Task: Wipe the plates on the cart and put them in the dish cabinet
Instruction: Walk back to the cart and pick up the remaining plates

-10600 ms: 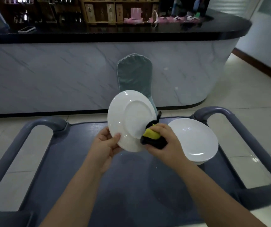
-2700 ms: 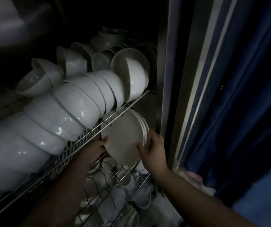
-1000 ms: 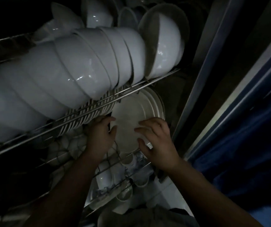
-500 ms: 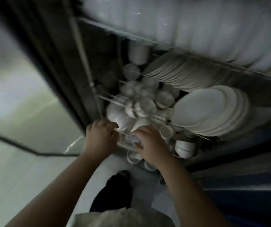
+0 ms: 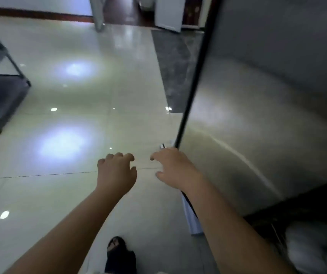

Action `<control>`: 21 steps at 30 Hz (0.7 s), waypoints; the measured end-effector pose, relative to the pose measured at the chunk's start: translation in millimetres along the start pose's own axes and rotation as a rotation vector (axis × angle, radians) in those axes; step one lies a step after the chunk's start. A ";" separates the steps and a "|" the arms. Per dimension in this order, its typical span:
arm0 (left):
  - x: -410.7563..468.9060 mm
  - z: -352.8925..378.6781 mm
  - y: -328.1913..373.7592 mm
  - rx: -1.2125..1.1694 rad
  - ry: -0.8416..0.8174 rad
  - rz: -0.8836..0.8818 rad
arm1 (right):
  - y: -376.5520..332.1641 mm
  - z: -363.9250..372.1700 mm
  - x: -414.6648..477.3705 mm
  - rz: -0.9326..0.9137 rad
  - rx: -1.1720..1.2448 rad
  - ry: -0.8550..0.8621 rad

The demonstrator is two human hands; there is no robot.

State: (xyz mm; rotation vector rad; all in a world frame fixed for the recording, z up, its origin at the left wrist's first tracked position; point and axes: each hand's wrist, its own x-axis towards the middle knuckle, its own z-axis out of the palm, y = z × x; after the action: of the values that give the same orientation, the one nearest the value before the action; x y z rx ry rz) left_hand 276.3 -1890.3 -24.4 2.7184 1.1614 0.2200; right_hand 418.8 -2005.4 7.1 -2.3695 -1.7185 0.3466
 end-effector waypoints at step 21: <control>374.7 -100.8 -448.8 0.167 0.149 -0.588 | -251.6 37.5 638.8 -0.516 0.011 -0.221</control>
State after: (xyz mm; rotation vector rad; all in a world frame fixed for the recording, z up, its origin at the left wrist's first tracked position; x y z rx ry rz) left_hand 198.1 -1302.7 0.0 2.3776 2.0321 0.2499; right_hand 370.7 -1319.6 -3.3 -1.8346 -2.3288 0.5383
